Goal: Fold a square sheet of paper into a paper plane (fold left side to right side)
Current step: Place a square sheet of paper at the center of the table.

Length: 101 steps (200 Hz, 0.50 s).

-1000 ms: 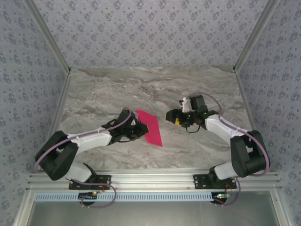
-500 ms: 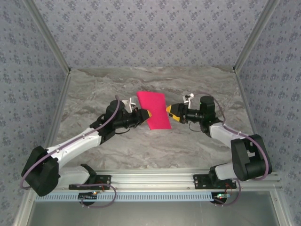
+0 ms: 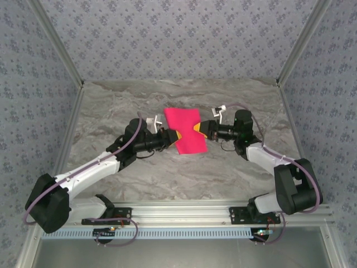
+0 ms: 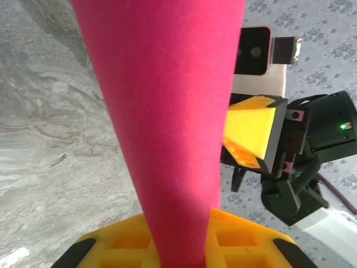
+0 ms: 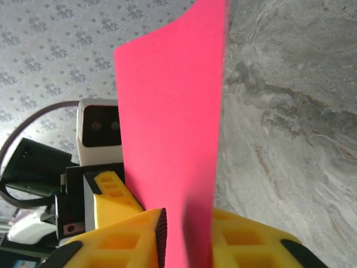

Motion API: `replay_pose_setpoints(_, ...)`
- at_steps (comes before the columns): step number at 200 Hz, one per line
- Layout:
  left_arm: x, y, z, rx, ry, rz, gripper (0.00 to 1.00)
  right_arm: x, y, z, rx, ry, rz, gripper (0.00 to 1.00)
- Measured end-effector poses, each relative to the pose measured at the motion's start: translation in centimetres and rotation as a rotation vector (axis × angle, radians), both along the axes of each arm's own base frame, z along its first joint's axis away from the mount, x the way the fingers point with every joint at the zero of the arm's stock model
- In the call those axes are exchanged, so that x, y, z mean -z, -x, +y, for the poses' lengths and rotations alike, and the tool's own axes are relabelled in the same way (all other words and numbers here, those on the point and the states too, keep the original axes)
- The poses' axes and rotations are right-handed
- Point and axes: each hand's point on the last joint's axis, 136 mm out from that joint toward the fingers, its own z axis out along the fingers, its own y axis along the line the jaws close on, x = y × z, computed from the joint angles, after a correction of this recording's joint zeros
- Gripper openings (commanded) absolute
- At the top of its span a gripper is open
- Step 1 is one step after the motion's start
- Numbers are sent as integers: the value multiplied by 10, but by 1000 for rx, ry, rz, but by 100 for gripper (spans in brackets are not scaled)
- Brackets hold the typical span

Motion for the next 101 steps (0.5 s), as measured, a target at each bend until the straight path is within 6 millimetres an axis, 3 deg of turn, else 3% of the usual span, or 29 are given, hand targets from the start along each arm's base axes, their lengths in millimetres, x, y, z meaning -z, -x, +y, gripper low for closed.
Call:
replay_pose_setpoints(21, 3, 3, 4, 2, -22, 5, 33, -1, 3, -1, -2, 19, -5, 1)
replay_pose_setpoints(54, 2, 2, 13, -4, -67, -21, 69, -16, 8, -5, -11, 71, -52, 0)
replay_pose_setpoints(76, -6, -4, 37, -51, -98, -63, 82, -47, 14, -8, -30, 128, -164, 0)
replay_pose_setpoints(101, -41, -17, 80, -160, -81, -186, 90, -106, 29, -10, -80, 205, -371, 0)
